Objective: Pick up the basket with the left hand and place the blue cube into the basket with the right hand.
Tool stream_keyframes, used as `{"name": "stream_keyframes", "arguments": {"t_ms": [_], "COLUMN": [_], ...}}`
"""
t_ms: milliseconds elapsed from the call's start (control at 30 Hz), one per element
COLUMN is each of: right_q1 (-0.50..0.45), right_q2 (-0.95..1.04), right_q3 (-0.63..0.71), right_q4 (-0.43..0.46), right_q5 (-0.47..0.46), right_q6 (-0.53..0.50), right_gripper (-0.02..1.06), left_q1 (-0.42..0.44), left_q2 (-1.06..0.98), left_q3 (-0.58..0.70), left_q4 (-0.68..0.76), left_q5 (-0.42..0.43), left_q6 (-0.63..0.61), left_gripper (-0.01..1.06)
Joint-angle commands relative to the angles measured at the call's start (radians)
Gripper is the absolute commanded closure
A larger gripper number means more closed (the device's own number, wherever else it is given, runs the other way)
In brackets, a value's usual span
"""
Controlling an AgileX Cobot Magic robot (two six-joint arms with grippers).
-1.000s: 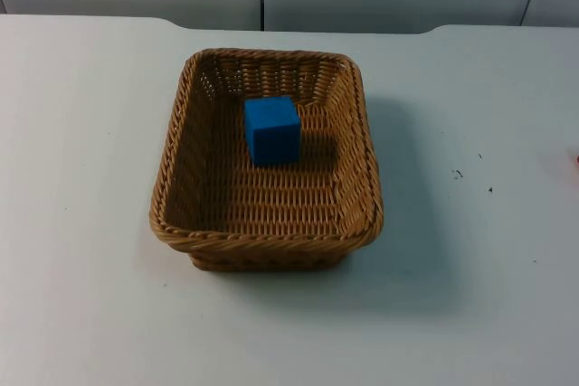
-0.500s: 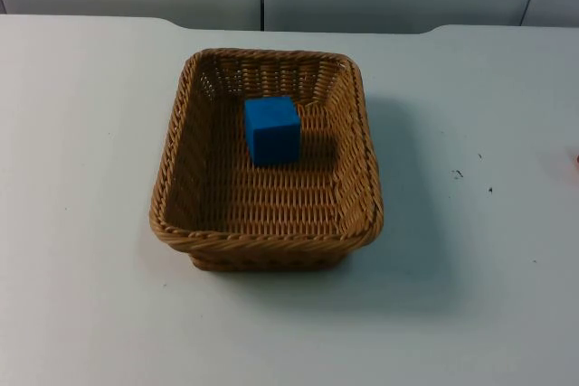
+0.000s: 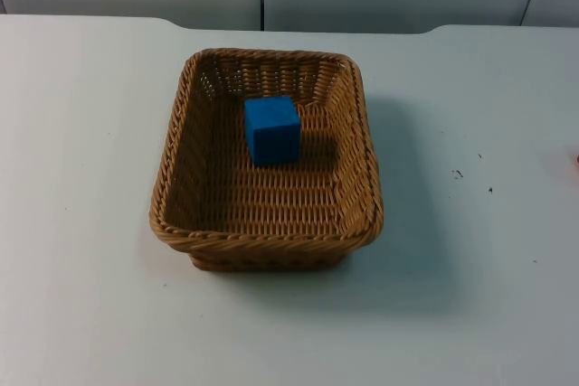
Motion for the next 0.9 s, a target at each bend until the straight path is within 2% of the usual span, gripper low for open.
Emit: {"name": "stream_keyframes", "arguments": {"t_ms": [0,67,200,233,500,667,867], "right_q1": [-0.058,-0.093,-0.257,-0.257,-0.459,-0.538,-0.583], "right_q2": [-0.005,-0.005,-0.005,-0.005,-0.005,-0.005,-0.005], "right_q3": [0.009,0.009,0.009,0.009,0.009,0.009,0.009], "right_q4": [0.004,0.004,0.004,0.004,0.004,0.004,0.004], "right_q5": [-0.005,-0.005,-0.005,-0.005,-0.005,-0.005,-0.005], "right_q6": [-0.006,-0.006,-0.006,-0.006,-0.006,-0.006,-0.006], "right_gripper": [0.0,0.0,0.0,0.0,0.0,0.0,0.0], "left_q1": [0.001,0.001,0.001,0.001,0.001,0.001,0.001], "left_q2": [-0.004,-0.004,-0.004,-0.004,-0.004,-0.004,-0.004], "left_q3": [0.003,0.003,0.003,0.003,0.003,0.003,0.003], "left_q4": [-0.01,-0.01,-0.01,-0.01,-0.01,-0.01,-0.01], "left_q5": [-0.011,-0.011,-0.011,-0.011,-0.011,-0.011,-0.011], "left_q6": [0.001,0.001,0.001,0.001,0.001,0.001,0.001], "left_gripper": [0.01,0.01,0.01,0.01,0.01,0.01,0.01]}}
